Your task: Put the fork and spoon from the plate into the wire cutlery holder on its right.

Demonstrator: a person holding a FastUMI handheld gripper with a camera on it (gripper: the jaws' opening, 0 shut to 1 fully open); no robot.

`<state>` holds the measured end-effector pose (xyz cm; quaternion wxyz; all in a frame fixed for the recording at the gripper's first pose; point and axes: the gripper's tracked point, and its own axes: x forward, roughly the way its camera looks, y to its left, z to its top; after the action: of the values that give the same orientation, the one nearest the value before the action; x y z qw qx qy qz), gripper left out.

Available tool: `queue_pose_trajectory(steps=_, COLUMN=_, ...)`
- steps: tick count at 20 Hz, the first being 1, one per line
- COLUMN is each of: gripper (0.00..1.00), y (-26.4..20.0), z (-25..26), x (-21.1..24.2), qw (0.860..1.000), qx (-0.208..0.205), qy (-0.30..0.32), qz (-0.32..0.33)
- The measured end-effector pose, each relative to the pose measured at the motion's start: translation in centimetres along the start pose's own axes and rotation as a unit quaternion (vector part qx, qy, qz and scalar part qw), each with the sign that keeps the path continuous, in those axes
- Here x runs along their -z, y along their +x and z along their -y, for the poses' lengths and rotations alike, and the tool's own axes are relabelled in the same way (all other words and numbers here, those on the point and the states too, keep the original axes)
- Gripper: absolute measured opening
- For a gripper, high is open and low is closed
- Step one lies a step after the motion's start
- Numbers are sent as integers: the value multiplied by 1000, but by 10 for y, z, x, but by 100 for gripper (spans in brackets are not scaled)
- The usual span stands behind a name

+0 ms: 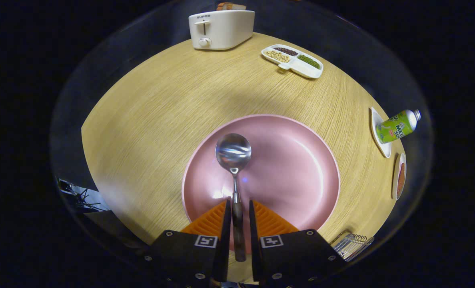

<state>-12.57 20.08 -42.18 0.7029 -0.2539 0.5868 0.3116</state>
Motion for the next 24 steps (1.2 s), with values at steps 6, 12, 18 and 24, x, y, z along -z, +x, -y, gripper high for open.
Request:
queue_pose_trajectory(steps=6, gripper=7, y=-6, z=-4, x=1, qw=998, qx=-33, qy=58, qz=-11)
queue_pose_trajectory(steps=12, gripper=5, y=-19, z=-7, x=2, qw=994, qx=-47, qy=99, qz=10)
queue_pose_trajectory(steps=18, gripper=5, y=-48, z=4, x=4, qw=987, qx=-51, qy=144, qz=44)
queue_pose_trajectory(steps=24, gripper=5, y=-81, z=25, x=22, qw=979, qx=-41, qy=185, qz=71)
